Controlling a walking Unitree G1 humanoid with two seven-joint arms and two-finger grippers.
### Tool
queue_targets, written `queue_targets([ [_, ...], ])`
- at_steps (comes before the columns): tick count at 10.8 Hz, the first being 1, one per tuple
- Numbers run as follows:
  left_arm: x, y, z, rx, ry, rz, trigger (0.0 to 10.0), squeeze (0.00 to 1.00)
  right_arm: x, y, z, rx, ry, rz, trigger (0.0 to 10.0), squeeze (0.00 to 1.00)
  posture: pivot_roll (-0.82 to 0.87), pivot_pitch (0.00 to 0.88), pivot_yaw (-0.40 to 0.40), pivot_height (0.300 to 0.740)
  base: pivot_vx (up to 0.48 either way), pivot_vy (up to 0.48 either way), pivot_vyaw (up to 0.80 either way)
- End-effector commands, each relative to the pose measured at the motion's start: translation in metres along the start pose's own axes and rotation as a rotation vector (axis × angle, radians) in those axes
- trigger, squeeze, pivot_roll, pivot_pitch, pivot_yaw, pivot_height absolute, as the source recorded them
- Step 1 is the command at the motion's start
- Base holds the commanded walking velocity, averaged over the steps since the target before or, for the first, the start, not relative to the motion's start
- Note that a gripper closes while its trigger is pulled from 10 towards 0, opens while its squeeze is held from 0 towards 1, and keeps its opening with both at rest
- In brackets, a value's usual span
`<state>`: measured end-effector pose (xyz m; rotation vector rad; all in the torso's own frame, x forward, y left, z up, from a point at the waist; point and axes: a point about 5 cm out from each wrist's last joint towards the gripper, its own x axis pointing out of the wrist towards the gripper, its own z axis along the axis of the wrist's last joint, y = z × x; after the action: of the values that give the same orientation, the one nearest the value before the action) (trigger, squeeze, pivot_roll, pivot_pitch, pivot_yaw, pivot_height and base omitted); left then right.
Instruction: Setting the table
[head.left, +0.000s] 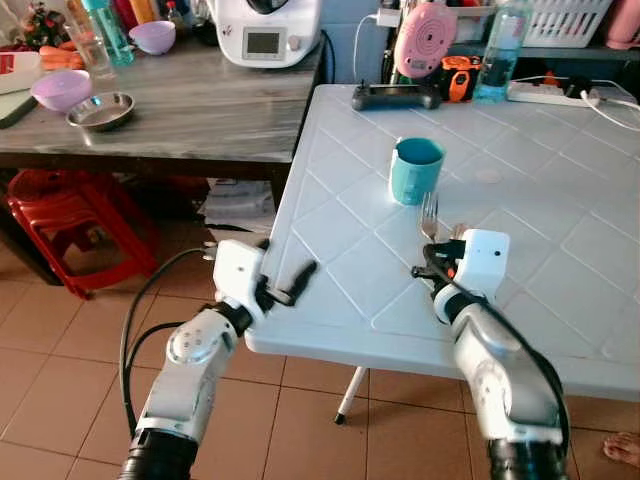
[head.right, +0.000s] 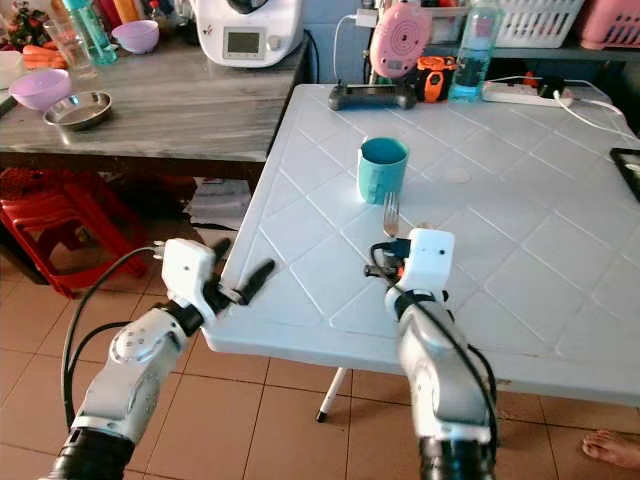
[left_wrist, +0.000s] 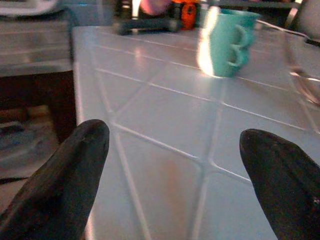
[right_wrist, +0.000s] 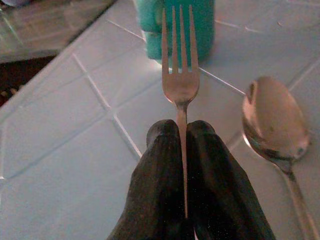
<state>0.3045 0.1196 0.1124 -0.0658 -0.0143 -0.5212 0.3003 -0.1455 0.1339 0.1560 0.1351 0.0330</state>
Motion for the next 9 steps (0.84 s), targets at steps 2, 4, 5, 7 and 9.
queue_targets([
  [2,0.0025,0.0042,0.0009,0.001,-0.013,0.032,10.0,0.00,-0.0050,0.0041,0.0041,0.006,-0.036,-0.027,10.0,0.00,0.01,0.055,0.043,0.740,0.000,0.000,0.00],
  [4,0.0041,0.0033,0.0000,-0.012,-0.018,0.035,10.0,0.00,-0.0065,0.0040,0.0042,-0.002,-0.036,-0.033,10.0,0.00,0.01,0.053,0.042,0.740,0.000,0.000,-0.80],
  [5,0.0053,0.0023,-0.0001,-0.021,-0.024,0.035,10.0,0.00,-0.0060,0.0035,0.0056,-0.004,-0.042,-0.036,10.0,0.00,0.00,0.053,0.039,0.740,0.000,0.251,-0.80],
  [7,0.0061,0.0009,-0.0019,-0.043,-0.024,0.038,10.0,0.00,-0.0060,0.0022,0.0074,-0.005,-0.055,-0.041,10.0,0.00,0.00,0.053,0.039,0.740,0.000,0.296,-0.40],
  [9,0.0080,-0.0025,-0.0018,-0.049,-0.032,0.031,10.0,0.00,-0.0091,0.0014,0.0089,-0.020,-0.074,-0.042,10.0,0.00,0.00,0.056,0.040,0.740,0.000,0.328,0.00],
])
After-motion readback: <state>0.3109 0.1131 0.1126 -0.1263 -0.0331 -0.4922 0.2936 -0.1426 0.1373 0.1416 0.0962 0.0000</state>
